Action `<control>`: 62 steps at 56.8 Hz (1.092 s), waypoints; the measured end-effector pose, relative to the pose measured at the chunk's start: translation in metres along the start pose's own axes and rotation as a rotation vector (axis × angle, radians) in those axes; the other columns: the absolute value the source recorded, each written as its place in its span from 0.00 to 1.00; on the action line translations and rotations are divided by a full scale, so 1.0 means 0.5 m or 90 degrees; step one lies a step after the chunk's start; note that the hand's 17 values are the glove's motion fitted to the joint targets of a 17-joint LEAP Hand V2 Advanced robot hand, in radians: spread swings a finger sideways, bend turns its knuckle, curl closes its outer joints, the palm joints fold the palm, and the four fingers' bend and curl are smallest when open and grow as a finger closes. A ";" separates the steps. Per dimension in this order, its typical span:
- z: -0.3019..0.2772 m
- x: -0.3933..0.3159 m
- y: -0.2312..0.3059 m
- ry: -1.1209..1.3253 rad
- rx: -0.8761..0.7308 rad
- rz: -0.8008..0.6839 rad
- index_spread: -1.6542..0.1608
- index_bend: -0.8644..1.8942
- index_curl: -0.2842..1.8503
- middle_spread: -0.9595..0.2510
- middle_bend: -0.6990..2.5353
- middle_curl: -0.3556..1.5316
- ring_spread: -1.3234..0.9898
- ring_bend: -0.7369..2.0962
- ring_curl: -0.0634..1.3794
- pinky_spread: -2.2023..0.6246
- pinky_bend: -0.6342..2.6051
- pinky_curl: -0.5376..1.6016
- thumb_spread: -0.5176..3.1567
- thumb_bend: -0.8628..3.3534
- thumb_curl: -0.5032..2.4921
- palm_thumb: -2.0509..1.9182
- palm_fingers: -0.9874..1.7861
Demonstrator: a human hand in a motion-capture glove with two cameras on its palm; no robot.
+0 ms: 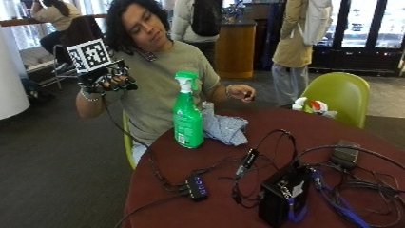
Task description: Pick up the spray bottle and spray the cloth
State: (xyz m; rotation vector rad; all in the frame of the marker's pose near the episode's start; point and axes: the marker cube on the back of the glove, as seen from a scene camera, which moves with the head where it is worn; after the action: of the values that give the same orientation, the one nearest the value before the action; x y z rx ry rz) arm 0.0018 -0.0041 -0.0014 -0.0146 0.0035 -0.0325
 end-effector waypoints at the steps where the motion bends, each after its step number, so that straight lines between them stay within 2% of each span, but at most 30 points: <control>1: -0.001 0.000 -0.002 0.001 -0.001 -0.003 0.80 0.40 0.16 0.78 0.28 0.21 0.55 0.35 0.08 0.81 0.30 0.29 0.26 0.26 0.20 0.61 0.51; 10: -0.004 -0.010 -0.021 0.021 -0.009 -0.019 0.72 0.39 0.22 0.77 0.28 0.26 0.54 0.35 0.14 0.84 0.30 0.33 0.37 0.25 0.22 0.62 0.49; 24: 0.015 -0.032 -0.027 -0.023 -0.019 -0.009 0.69 0.38 0.25 0.77 0.27 0.29 0.53 0.35 0.18 0.85 0.30 0.36 0.43 0.23 0.24 0.63 0.48; 40: 0.099 -0.118 -0.055 -0.284 -0.014 0.012 0.69 0.36 0.24 0.78 0.27 0.31 0.54 0.39 0.22 0.85 0.32 0.39 0.44 0.22 0.27 0.66 0.48; 50: 0.131 -0.176 -0.107 -0.476 0.024 0.056 0.70 0.34 0.22 0.81 0.28 0.32 0.56 0.42 0.25 0.85 0.40 0.43 0.44 0.22 0.28 0.69 0.53; 62: 0.151 -0.220 -0.161 -0.538 0.126 0.100 0.73 0.33 0.20 0.82 0.30 0.36 0.55 0.46 0.28 0.79 0.41 0.43 0.44 0.21 0.30 0.72 0.63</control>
State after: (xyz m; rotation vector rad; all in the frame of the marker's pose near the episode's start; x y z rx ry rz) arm -0.1103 -0.0799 0.0758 0.1704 -0.8430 0.1319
